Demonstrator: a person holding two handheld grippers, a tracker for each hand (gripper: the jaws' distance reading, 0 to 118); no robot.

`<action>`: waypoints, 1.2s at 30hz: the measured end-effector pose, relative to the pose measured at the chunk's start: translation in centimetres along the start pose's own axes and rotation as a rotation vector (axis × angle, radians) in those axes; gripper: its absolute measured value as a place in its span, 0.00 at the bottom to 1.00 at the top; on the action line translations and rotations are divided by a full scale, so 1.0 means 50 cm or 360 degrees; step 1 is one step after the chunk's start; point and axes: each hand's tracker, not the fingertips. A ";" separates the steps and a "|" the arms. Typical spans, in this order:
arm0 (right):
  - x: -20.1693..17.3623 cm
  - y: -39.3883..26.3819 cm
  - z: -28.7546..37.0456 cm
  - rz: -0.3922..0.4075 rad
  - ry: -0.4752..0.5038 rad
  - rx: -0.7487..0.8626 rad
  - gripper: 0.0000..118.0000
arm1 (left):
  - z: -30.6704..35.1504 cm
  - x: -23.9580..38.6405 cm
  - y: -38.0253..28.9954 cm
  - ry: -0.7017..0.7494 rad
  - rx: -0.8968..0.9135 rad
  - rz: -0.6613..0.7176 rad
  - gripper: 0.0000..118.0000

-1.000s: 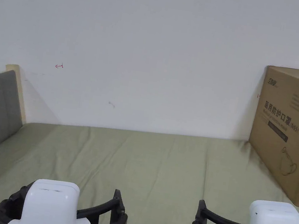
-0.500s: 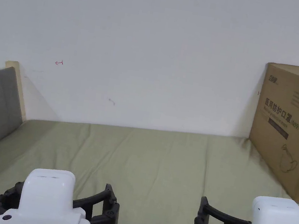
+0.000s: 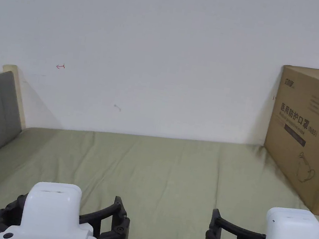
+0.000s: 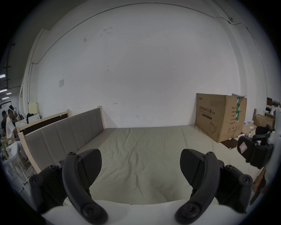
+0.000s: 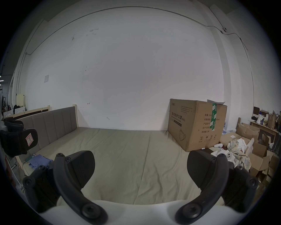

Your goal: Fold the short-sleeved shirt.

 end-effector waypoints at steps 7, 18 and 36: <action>0.005 0.002 -0.002 -0.0037 0.0011 -0.0009 1.00 | 0.015 0.002 0.022 -0.0025 0.0051 0.0059 0.92; 0.009 0.003 -0.002 -0.0043 0.0011 -0.0010 1.00 | 0.020 0.008 0.030 0.0002 0.0057 0.0054 0.92; -0.003 0.005 0.002 0.0002 0.0005 -0.0004 1.00 | 0.044 0.046 0.024 0.0107 0.0254 -0.0133 0.92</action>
